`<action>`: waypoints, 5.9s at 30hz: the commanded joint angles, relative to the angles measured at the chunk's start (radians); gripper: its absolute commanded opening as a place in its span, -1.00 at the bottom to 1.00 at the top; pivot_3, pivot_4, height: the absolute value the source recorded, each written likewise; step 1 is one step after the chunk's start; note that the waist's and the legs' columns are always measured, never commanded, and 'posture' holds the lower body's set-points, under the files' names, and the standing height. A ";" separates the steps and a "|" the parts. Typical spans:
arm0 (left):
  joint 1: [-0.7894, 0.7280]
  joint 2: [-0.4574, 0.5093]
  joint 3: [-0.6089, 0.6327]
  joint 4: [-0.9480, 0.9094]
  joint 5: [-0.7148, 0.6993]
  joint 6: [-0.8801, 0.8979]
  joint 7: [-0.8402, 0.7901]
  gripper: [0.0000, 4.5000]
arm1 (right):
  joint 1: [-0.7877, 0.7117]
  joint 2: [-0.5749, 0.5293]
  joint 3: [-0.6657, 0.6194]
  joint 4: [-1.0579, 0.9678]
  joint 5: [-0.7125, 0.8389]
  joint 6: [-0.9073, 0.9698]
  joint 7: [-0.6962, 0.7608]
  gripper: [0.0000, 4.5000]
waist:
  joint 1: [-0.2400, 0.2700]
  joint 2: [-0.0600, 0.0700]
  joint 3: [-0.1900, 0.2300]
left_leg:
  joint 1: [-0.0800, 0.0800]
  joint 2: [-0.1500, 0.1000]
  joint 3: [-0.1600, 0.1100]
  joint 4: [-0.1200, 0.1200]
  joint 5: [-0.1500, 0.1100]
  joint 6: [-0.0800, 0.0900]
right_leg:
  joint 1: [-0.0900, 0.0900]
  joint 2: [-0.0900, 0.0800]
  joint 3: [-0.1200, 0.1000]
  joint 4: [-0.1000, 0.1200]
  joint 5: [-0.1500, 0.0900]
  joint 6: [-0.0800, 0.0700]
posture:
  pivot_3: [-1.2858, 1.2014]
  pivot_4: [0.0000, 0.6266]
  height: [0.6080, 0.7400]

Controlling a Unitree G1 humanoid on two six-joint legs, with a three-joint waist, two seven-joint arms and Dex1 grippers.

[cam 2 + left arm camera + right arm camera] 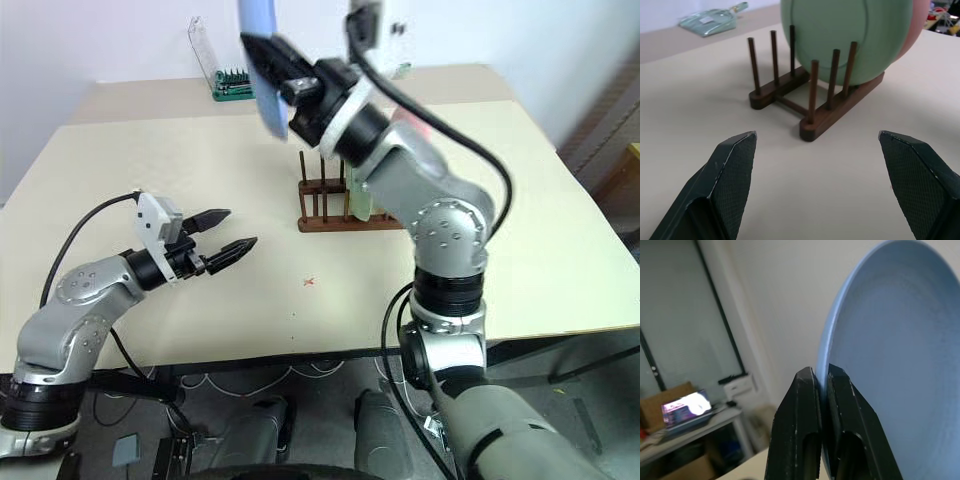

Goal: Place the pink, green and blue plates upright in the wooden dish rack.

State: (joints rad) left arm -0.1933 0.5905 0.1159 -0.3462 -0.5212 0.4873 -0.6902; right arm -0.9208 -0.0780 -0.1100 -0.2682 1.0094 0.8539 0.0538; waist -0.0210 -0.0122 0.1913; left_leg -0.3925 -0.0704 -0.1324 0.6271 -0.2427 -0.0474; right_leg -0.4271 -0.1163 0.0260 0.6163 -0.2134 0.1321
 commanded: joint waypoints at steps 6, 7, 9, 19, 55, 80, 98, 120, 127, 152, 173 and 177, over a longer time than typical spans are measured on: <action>0.026 0.010 0.026 -0.023 0.008 -0.037 -0.019 0.79 | -0.022 0.067 -0.025 0.022 0.021 0.034 -0.175 -0.98 | 0.001 0.000 0.000 | 0.000 0.000 0.000 0.000 0.000 0.000 | 0.000 0.000 0.000 0.000 0.000 0.000 | 0.03 -0.52 1.00; 0.025 0.010 0.025 -0.020 0.008 -0.037 -0.020 0.79 | -0.023 0.071 -0.023 0.025 0.018 0.033 -0.183 -0.98 | 0.000 0.000 0.000 | 0.000 0.000 0.000 0.000 0.000 0.000 | 0.000 0.000 0.000 0.000 0.000 0.000 | 0.03 -0.52 1.00; 0.023 0.012 0.022 -0.016 0.009 -0.037 -0.028 0.79 | -0.027 0.086 -0.016 0.032 0.003 0.031 -0.215 -0.98 | -0.003 0.000 0.000 | 0.000 0.000 0.000 0.000 0.000 0.000 | 0.000 0.001 0.000 0.000 0.000 0.000 | 0.03 -0.52 1.00; 0.011 0.002 0.003 0.000 0.025 -0.046 -0.043 0.79 | -0.020 0.023 -0.130 0.092 0.036 0.059 -0.217 -0.98 | -0.012 0.000 0.000 | 0.000 0.000 0.000 -0.001 0.000 0.000 | 0.000 0.001 -0.001 0.000 0.000 0.000 | 0.03 -0.52 1.00; -0.004 -0.023 -0.034 -0.023 0.030 -0.034 -0.027 0.79 | 0.072 -0.043 -0.139 0.153 0.040 0.072 -0.126 -0.98 | -0.024 0.001 0.000 | 0.001 0.001 0.000 -0.001 0.000 0.001 | 0.001 0.001 -0.001 -0.001 0.000 0.000 | 0.03 -0.52 1.00; -0.009 -0.021 -0.042 -0.038 0.028 -0.019 -0.015 0.79 | -0.039 0.022 -0.147 0.097 0.061 0.055 -0.266 -0.98 | -0.023 0.001 0.000 | 0.001 0.001 0.000 -0.001 0.000 0.001 | 0.001 0.001 -0.001 -0.001 0.000 0.000 | 0.03 -0.52 1.00; -0.011 -0.020 -0.042 -0.041 0.027 -0.013 -0.013 0.79 | -0.036 0.038 -0.117 0.063 0.086 0.044 -0.257 -0.98 | -0.023 0.001 0.000 | 0.001 0.001 0.000 -0.001 0.000 0.001 | 0.001 0.001 -0.001 -0.001 0.000 0.000 | 0.03 -0.52 1.00; -0.015 -0.017 -0.043 -0.036 0.031 -0.016 -0.018 0.79 | 0.024 0.128 -0.145 0.054 0.103 0.034 -0.495 -0.85 | -0.023 0.001 0.000 | 0.001 0.001 0.000 -0.002 0.000 0.001 | 0.001 0.001 -0.001 -0.001 0.000 0.000 | 0.03 -0.52 1.00; -0.015 -0.019 -0.044 -0.034 0.032 -0.018 -0.017 0.79 | 0.013 0.109 -0.131 0.049 0.087 0.031 -0.469 0.56 | -0.023 0.001 0.000 | 0.001 0.001 0.000 -0.002 0.000 0.001 | 0.001 0.001 -0.001 -0.002 0.000 0.000 | 0.03 -0.52 1.00; -0.096 -0.046 -0.104 0.078 0.055 -0.060 -0.082 0.79 | 0.464 -0.934 -0.054 -0.339 -0.333 -0.084 0.533 -0.97 | 0.005 -0.001 0.001 | -0.002 0.001 0.003 0.001 -0.001 0.003 | 0.002 -0.001 -0.002 -0.006 -0.002 0.000 | 0.03 -0.52 1.00; -0.088 -0.051 -0.099 0.070 0.061 -0.058 -0.089 0.79 | 0.478 -0.876 0.137 -0.272 -0.674 -0.130 0.533 -0.97 | 0.010 -0.002 0.002 | -0.002 0.001 0.003 0.002 -0.002 0.002 | 0.002 -0.002 -0.001 -0.006 -0.003 0.000 | 0.03 -0.52 1.00; -0.080 -0.052 -0.096 0.064 0.061 -0.059 -0.082 0.79 | 0.402 -0.806 0.187 -0.252 -0.702 -0.142 0.534 -0.97 | 0.009 -0.002 0.002 | -0.002 0.001 0.003 0.002 -0.002 0.002 | 0.002 -0.001 -0.001 -0.006 -0.002 0.001 | 0.03 -0.52 1.00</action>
State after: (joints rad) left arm -0.2770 0.5379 0.0058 -0.2460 -0.4610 0.4441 -0.7763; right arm -0.4871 -0.8954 0.0828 -0.5079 0.3222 0.7319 0.5877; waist -0.0122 -0.0144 0.1932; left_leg -0.3947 -0.0699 -0.1302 0.6286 -0.2443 -0.0450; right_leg -0.4249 -0.1177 0.0244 0.6101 -0.2150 0.1334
